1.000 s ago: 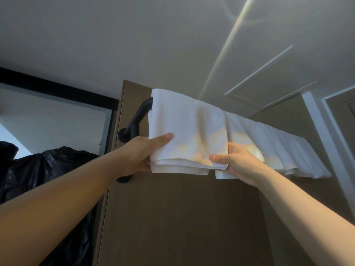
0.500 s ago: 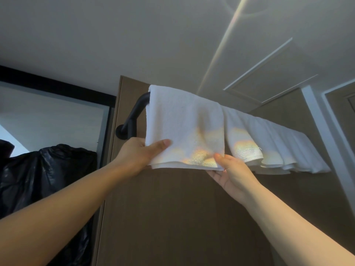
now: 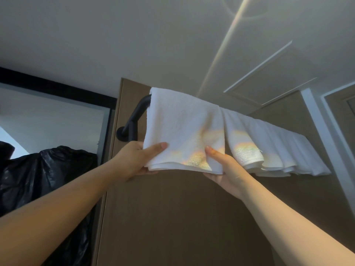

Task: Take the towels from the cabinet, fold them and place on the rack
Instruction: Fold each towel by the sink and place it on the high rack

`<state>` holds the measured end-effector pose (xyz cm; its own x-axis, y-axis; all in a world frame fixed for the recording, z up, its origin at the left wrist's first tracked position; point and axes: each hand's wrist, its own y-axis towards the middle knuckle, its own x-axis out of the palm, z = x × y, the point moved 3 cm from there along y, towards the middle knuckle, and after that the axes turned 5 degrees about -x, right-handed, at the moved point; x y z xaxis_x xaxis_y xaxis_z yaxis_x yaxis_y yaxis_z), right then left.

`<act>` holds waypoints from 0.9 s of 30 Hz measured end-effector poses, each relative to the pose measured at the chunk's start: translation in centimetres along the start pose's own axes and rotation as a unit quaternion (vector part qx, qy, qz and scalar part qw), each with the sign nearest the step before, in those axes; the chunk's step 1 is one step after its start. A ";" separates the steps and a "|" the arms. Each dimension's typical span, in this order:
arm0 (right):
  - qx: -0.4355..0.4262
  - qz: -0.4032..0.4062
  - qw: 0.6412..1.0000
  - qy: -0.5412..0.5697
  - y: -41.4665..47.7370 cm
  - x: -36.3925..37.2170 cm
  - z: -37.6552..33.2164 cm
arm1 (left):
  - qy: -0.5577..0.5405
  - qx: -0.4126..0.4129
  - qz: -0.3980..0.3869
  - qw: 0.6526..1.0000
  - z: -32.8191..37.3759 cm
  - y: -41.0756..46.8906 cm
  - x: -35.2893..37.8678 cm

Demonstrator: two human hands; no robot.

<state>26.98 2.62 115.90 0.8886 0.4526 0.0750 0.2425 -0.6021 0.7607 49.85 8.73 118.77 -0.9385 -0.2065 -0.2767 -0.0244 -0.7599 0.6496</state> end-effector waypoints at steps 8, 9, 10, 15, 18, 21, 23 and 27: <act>0.004 -0.013 0.999 0.036 0.7 0.5 -1.0 | -0.057 -0.026 -0.022 0.998 -0.3 0.4 -0.1; -0.001 -0.003 0.999 0.035 0.8 0.4 -0.9 | -0.025 -0.008 0.003 1.000 -0.3 0.4 -0.2; -0.008 0.008 0.999 0.036 0.8 0.3 -0.9 | 0.015 0.015 0.031 0.999 -0.3 0.4 -0.2; -0.019 0.018 1.000 -0.008 0.8 -0.5 -1.2 | 0.139 0.096 0.109 0.980 -0.6 0.3 -0.3; -0.013 0.037 0.993 -0.113 0.3 -0.9 -1.9 | 0.154 0.103 0.110 0.977 -0.4 0.2 -0.3; -0.035 0.078 0.964 -0.252 -0.4 -1.6 -2.0 | 0.146 0.115 0.091 0.978 -0.1 -0.3 -0.4; -0.057 0.099 0.961 -0.252 -0.8 -1.9 -1.7 | 0.134 0.128 0.068 0.980 0.1 -1.0 -0.3; -0.062 0.131 0.959 -0.244 -1.0 -2.1 -1.3 | 0.142 0.127 0.063 0.980 0.8 -1.6 0.0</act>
<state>24.40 3.10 115.81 0.9965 -0.0827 -0.0129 -0.0355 -0.5569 0.8298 49.63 10.45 118.27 -0.8066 -0.4794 -0.3458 -0.0341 -0.5463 0.8369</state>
